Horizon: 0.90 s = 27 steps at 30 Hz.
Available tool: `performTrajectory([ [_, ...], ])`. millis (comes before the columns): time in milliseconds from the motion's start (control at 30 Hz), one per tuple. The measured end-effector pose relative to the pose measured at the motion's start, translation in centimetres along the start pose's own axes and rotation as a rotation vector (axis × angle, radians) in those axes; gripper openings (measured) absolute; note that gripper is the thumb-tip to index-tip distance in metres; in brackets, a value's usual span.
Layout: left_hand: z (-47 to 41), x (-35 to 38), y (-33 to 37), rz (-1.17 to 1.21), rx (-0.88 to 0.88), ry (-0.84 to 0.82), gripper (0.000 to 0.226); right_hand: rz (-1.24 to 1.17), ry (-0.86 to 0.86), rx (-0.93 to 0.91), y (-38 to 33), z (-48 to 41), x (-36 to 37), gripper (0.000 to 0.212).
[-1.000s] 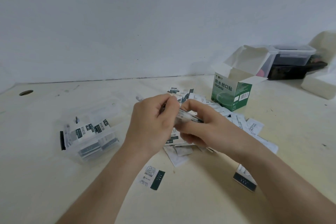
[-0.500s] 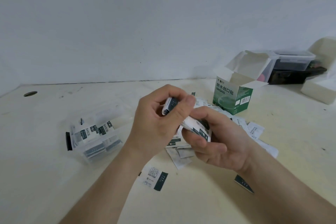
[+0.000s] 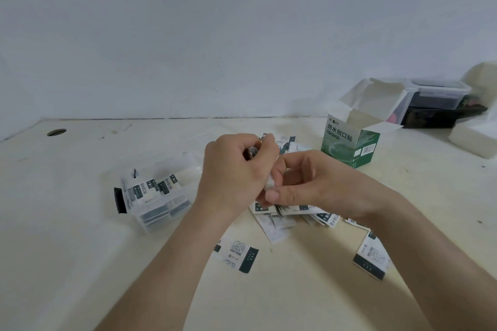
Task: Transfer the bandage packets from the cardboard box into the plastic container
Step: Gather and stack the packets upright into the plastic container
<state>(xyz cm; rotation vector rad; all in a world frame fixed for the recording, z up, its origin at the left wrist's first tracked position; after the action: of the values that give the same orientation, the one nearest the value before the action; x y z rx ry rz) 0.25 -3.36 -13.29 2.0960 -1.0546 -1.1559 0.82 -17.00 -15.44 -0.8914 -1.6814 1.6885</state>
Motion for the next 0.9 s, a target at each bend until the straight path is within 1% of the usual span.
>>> performTrajectory([
  [67, 0.0, -0.2, 0.1, -0.031, -0.005, 0.021, 0.055, 0.048, 0.02, -0.001, -0.2, -0.2, 0.3, 0.031],
  [167, -0.3, -0.5, -0.3, 0.012, -0.027, 0.067, 0.051, -0.009, 0.078, -0.04, -0.6, -0.2, 0.7, 0.029],
  [233, -0.4, -0.6, -0.5, 0.053, -0.065, 0.078, 0.05, -0.037, 0.085, -0.05, -1.1, 0.0, 1.3, 0.027],
  [300, -0.5, -0.9, -0.3, 0.162, -0.108, 0.008, 0.036, -0.053, 0.109, -0.053, -1.6, -0.1, 1.5, 0.023],
  [333, -0.6, -1.1, -0.1, 0.218, -0.106, -0.042, 0.027, -0.08, 0.129, -0.051, -1.7, -0.3, 1.3, 0.025],
  [367, -0.7, -1.6, 0.2, 0.231, -0.075, -0.09, 0.024, -0.113, 0.147, -0.048, -1.9, -0.4, 1.2, 0.029],
  [400, -0.8, -2.2, 0.5, 0.191, -0.012, -0.128, 0.036, -0.156, 0.16, -0.042, -2.2, -0.5, 1.0, 0.03],
  [467, -0.8, -3.1, 0.8, -0.003, 0.126, -0.19, 0.068, -0.256, 0.167, -0.032, -2.2, -0.8, 0.6, 0.018],
  [500, -0.7, -3.4, 1.1, -0.088, 0.173, -0.244, 0.083, -0.286, 0.169, -0.034, -2.3, -0.9, 0.4, 0.017],
  [567, -0.2, -3.5, 1.2, -0.22, 0.229, -0.371, 0.106, -0.291, 0.17, -0.03, -2.5, -1.2, 0.4, 0.022],
  [600, 0.0, -3.2, 1.3, -0.275, 0.253, -0.416, 0.113, -0.281, 0.165, -0.027, -2.5, -1.4, 0.4, 0.024],
  [633, 0.2, -3.2, 1.2, -0.306, 0.272, -0.433, 0.116, -0.267, 0.148, -0.023, -2.6, -1.6, 0.6, 0.022],
  [700, 0.2, -3.3, 0.8, -0.288, 0.296, -0.408, 0.113, -0.26, 0.109, -0.006, -2.8, -2.2, 1.3, 0.018],
  [767, -0.1, -3.9, 0.7, -0.252, 0.319, -0.375, 0.101, -0.263, 0.061, 0.007, -2.8, -2.8, 1.9, 0.018],
  [833, -0.2, -4.8, 0.6, -0.279, 0.362, -0.344, 0.091, -0.253, 0.025, 0.013, -3.0, -3.3, 2.5, 0.017],
  [900, -0.4, -5.7, 0.4, -0.306, 0.383, -0.332, 0.086, -0.242, 0.018, 0.014, -3.4, -4.0, 3.1, 0.019],
])
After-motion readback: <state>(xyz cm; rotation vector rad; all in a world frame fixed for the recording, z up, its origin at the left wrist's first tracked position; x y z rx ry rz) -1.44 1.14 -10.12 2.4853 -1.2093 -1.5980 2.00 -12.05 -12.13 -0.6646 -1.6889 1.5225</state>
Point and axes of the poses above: each hand's wrist, its own z-axis away from the middle knuckle, its own x-axis out of the palm, y = z × x, the point moved 4 cm from there along -z, towards the middle knuckle, and after that the axes turned 9 degrees about -z, right-handed, at the moved point
